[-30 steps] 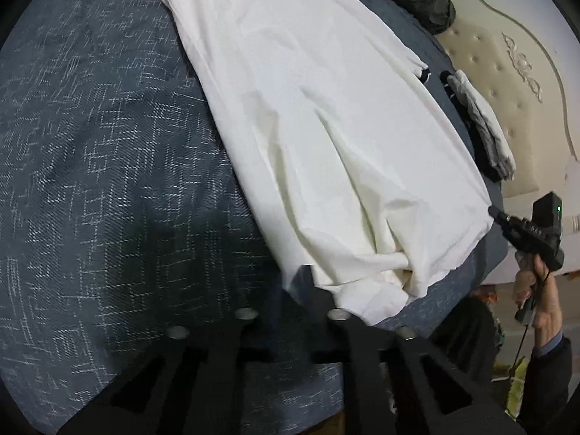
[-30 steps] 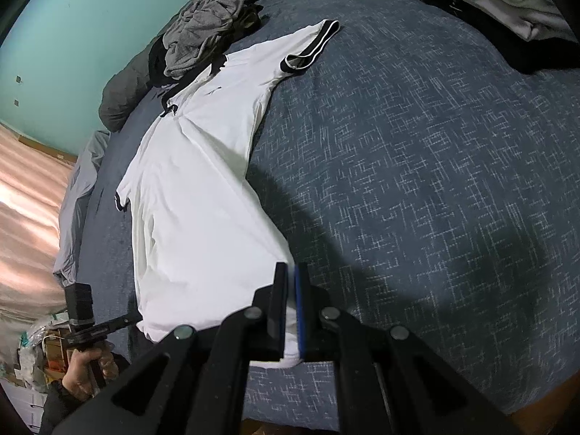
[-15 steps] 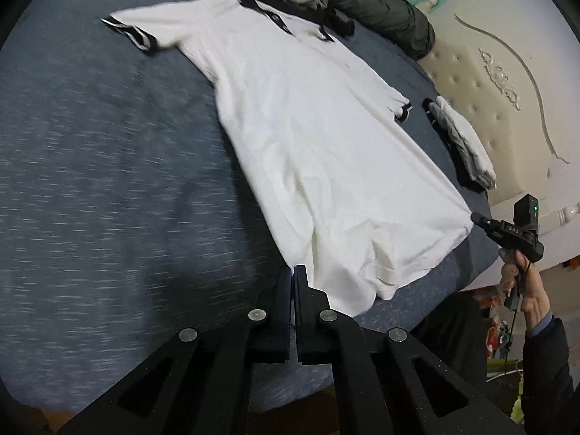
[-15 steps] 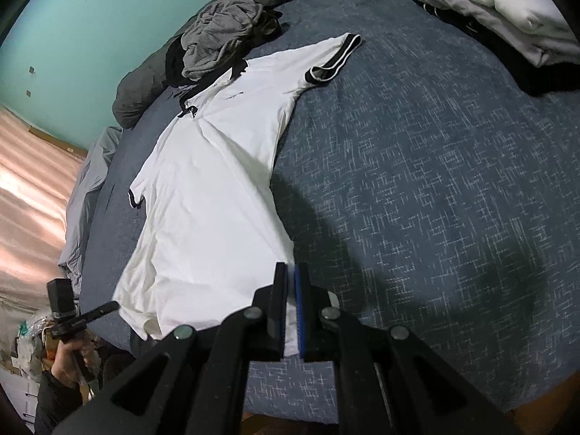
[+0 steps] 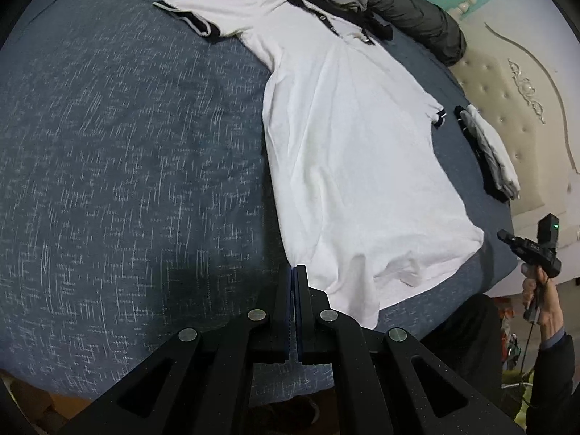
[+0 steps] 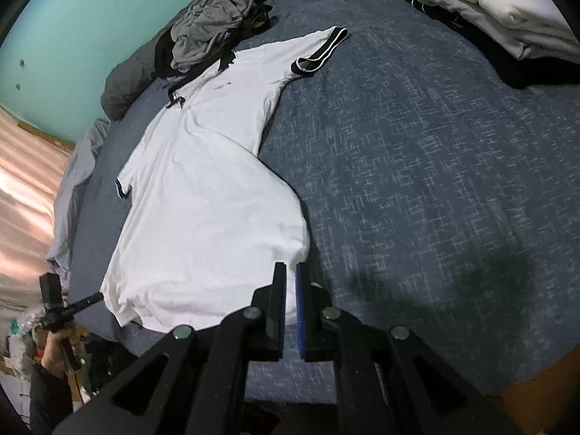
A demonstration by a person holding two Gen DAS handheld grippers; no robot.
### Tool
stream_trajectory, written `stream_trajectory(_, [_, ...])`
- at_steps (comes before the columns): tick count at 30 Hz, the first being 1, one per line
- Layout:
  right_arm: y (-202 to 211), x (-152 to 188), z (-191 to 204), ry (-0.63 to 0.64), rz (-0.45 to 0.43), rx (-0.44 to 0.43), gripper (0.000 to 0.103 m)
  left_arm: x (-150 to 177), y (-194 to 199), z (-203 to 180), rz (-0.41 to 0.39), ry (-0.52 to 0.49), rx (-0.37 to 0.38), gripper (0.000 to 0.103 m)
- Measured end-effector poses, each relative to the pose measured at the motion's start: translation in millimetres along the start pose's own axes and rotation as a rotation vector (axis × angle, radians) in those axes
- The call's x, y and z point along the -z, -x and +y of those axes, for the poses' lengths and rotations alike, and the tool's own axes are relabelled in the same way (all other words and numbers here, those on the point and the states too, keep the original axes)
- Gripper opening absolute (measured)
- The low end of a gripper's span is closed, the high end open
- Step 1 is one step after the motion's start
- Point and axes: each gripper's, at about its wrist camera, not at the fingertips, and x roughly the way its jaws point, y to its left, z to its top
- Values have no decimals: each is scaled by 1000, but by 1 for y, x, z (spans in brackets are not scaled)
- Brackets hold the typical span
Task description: Fold clothes
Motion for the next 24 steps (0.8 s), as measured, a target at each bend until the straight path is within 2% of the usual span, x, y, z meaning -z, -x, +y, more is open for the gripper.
stream_trajectory(1, [0,0,0,5,9,1,22,2,-1,0,4,-1,-5,8])
stream_trajectory(2, [-1,0,1,12,19,5,31,4,-2,0,9,-2,-11,14])
stream_trajectory(3, [-3,-1,1,23,27,14,43,6,-1,1,9,-2,-12,30])
stream_trajectory(5, [-9,-1,3,47,41,33,44,10,1,2,7,-4,-11,39])
stream_trajectory(8, [-24,-1,6,66,79,33,44,16,3,0,14,-19,-15,41])
stream_trajectory(15, [-52,7,16,122,136,39,46,21,-14,-6,46,-22,-15,53])
stream_trajectory(20, [-61,11,15,126,139,42,48,18,-30,-10,54,-22,-6,52])
stream_trajectory(22, [-64,12,12,114,137,35,48,17,-36,-13,64,-41,-8,37])
stream_trajectory(23, [-64,13,12,113,134,32,48,17,-36,-13,63,-45,-7,18])
stream_trajectory(24, [-64,14,12,116,129,29,48,16,-35,-13,62,-47,-5,11])
